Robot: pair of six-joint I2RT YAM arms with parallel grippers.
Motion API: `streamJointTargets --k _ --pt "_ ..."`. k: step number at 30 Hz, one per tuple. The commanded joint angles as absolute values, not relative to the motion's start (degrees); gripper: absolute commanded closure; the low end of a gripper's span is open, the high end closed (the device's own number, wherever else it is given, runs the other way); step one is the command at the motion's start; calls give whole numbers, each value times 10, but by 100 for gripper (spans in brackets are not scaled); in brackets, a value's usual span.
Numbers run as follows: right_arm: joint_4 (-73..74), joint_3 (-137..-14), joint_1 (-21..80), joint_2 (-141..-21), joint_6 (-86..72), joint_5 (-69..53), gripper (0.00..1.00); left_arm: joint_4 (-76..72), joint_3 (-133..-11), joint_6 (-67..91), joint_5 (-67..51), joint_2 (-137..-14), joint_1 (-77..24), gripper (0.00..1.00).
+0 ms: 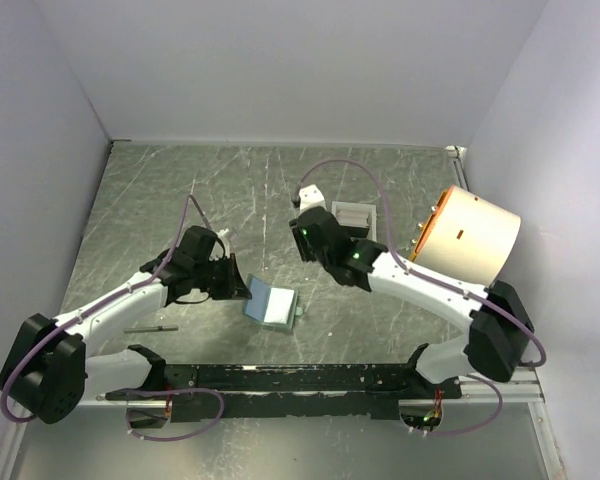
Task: Put the credit cards into the card holder
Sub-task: Pick up the credit card from the storage box.
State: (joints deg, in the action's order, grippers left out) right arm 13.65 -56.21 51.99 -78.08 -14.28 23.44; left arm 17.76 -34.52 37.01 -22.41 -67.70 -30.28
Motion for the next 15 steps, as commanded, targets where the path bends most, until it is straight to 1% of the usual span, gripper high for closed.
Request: streamJointTargets --k 1,4,7,11,15 --pt "186 -627 472 -821 -35 313 65 206 -377 342 -211 -671 -307 92" --pt "192 -644 434 -846 22 305 64 196 -373 343 -236 -672 -307 91" --pt "209 -661 408 -866 73 319 61 201 -373 342 -240 -664 -307 91" --pt "244 -686 359 -884 143 250 59 198 -372 341 -250 -661 -307 91" --pt "237 -687 321 -893 196 181 59 191 -370 340 -259 -667 -307 91"
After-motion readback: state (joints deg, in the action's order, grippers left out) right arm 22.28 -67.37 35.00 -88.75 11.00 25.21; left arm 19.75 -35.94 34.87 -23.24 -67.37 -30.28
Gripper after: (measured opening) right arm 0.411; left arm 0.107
